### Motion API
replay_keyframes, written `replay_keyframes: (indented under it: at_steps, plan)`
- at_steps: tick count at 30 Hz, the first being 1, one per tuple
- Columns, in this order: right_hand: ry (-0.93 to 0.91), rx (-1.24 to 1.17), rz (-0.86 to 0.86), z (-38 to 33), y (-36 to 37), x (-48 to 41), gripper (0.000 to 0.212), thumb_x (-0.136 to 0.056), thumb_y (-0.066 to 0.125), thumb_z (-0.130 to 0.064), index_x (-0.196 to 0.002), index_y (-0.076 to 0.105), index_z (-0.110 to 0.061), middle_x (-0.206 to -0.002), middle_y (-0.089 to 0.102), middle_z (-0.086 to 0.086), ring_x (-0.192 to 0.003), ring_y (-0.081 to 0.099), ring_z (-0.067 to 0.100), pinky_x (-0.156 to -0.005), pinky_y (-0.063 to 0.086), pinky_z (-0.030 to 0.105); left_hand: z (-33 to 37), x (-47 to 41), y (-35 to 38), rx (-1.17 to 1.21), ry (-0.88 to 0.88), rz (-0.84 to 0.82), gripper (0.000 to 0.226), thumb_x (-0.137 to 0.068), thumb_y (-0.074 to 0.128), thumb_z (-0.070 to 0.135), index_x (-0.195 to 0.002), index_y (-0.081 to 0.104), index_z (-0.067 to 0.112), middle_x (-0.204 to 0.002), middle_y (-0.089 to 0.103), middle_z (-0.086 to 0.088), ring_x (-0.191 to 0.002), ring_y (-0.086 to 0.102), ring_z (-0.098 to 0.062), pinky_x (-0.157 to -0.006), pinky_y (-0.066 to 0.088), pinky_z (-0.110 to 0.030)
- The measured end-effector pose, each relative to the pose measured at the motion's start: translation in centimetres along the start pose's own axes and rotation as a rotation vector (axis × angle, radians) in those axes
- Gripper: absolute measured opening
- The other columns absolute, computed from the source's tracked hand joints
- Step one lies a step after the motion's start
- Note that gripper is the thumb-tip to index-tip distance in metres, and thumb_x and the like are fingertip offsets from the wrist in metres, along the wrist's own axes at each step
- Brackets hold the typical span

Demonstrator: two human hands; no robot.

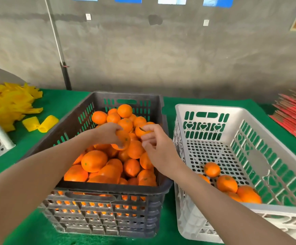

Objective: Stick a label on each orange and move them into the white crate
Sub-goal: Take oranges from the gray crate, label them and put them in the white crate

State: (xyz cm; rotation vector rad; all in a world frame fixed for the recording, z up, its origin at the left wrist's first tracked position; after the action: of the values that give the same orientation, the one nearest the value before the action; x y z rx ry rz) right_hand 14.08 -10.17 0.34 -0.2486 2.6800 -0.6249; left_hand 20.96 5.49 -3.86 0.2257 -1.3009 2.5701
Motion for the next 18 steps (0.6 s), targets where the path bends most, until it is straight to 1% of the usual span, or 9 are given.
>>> replay_keyframes:
  at_steps: [1, 2, 3, 5, 6, 9, 12, 15, 18]
  plan:
    - [0.010, -0.039, 0.037, -0.1, -0.5, 0.1, 0.027, -0.093, 0.051, -0.007, -0.115, 0.051, -0.023, -0.101, 0.058, -0.006, -0.093, 0.057, 0.005, -0.079, 0.043, 0.008, 0.2, 0.6, -0.6, 0.144, 0.008, 0.022, 0.028, -0.085, 0.069, 0.011, -0.111, 0.061, 0.008, -0.108, 0.065, -0.009, -0.101, 0.065, -0.020, -0.083, 0.055, -0.033]
    - [0.023, -0.083, 0.081, -0.2, -1.1, 0.3, 0.022, -0.092, 0.053, -0.008, -0.108, 0.054, -0.023, -0.100, 0.059, -0.007, -0.093, 0.058, 0.006, -0.081, 0.045, 0.011, 0.6, 1.0, -0.8, 0.345, 0.043, 0.012, 0.022, -0.084, 0.069, 0.010, -0.105, 0.062, 0.006, -0.102, 0.066, -0.009, -0.094, 0.067, -0.018, -0.074, 0.056, -0.029]
    - [0.037, -0.130, 0.128, -0.3, -1.8, 0.6, 0.018, -0.091, 0.055, -0.008, -0.100, 0.056, -0.023, -0.098, 0.061, -0.007, -0.092, 0.060, 0.008, -0.083, 0.048, 0.018, 1.5, 2.2, -0.8, 0.553, 0.076, -0.013, 0.023, -0.083, 0.069, 0.011, -0.103, 0.061, 0.005, -0.101, 0.067, -0.010, -0.093, 0.067, -0.020, -0.069, 0.057, -0.028]
    - [0.089, -0.231, 0.184, -0.1, -2.8, 1.2, 0.014, -0.089, 0.060, -0.007, -0.089, 0.060, -0.022, -0.093, 0.063, -0.007, -0.090, 0.061, 0.011, -0.088, 0.052, 0.034, 2.8, 4.1, -0.3, 0.917, 0.084, -0.048, 0.038, -0.076, 0.071, 0.018, -0.111, 0.060, 0.008, -0.104, 0.070, -0.011, -0.092, 0.070, -0.025, -0.066, 0.057, -0.030]
    - [0.109, -0.294, 0.189, -0.3, -3.2, 1.6, 0.015, -0.089, 0.061, -0.008, -0.085, 0.063, -0.021, -0.091, 0.064, -0.007, -0.091, 0.062, 0.011, -0.090, 0.052, 0.039, 3.6, 5.1, 0.4, 1.012, 0.087, -0.070, 0.044, -0.072, 0.069, 0.023, -0.114, 0.060, 0.012, -0.104, 0.072, -0.011, -0.089, 0.071, -0.027, -0.064, 0.057, -0.030]
    - [0.140, -0.461, 0.150, -1.5, -4.2, 3.1, 0.019, -0.088, 0.063, -0.008, -0.079, 0.068, -0.023, -0.090, 0.067, -0.012, -0.095, 0.063, 0.008, -0.095, 0.050, 0.041, 6.6, 7.9, 2.5, 1.156, 0.119, -0.135, 0.049, -0.070, 0.070, 0.020, -0.117, 0.059, 0.011, -0.102, 0.073, -0.012, -0.080, 0.072, -0.027, -0.060, 0.057, -0.028]
    - [0.103, -0.443, 0.101, -3.2, -5.5, 4.4, 0.021, -0.087, 0.064, -0.009, -0.072, 0.069, -0.023, -0.104, 0.065, -0.009, -0.104, 0.060, 0.009, -0.099, 0.046, 0.036, 9.0, 9.5, 4.2, 1.237, 0.125, -0.162, 0.048, -0.072, 0.061, 0.024, -0.117, 0.060, 0.007, -0.099, 0.073, -0.013, -0.080, 0.072, -0.027, -0.060, 0.057, -0.028]
    - [0.048, -0.326, 0.110, -4.1, -7.4, 5.7, 0.017, -0.087, 0.063, -0.009, -0.075, 0.068, -0.020, -0.113, 0.061, -0.002, -0.108, 0.055, 0.005, -0.097, 0.042, 0.024, 10.8, 10.5, 5.3, 1.237, 0.147, -0.153, 0.050, -0.074, 0.059, 0.026, -0.121, 0.060, 0.009, -0.107, 0.071, -0.013, -0.088, 0.070, -0.027, -0.064, 0.057, -0.030]
    - [0.003, -0.214, 0.126, -4.5, -8.3, 6.3, 0.020, -0.088, 0.062, -0.007, -0.073, 0.064, -0.022, -0.107, 0.061, -0.004, -0.104, 0.054, 0.001, -0.084, 0.039, 0.007, 11.7, 10.9, 6.1, 1.223, 0.149, -0.162, 0.052, -0.073, 0.059, 0.027, -0.123, 0.058, 0.011, -0.108, 0.071, -0.012, -0.089, 0.070, -0.025, -0.070, 0.058, -0.032]
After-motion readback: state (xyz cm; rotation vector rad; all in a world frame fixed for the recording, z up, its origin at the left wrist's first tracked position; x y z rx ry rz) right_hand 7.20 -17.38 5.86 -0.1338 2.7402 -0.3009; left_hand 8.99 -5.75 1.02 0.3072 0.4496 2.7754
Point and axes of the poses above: each hand's wrist, its own x-axis away from the middle knuckle, its own y-axis out of the palm, z = x × y, the point moved 10 cm from there along -x, towards the middle knuckle
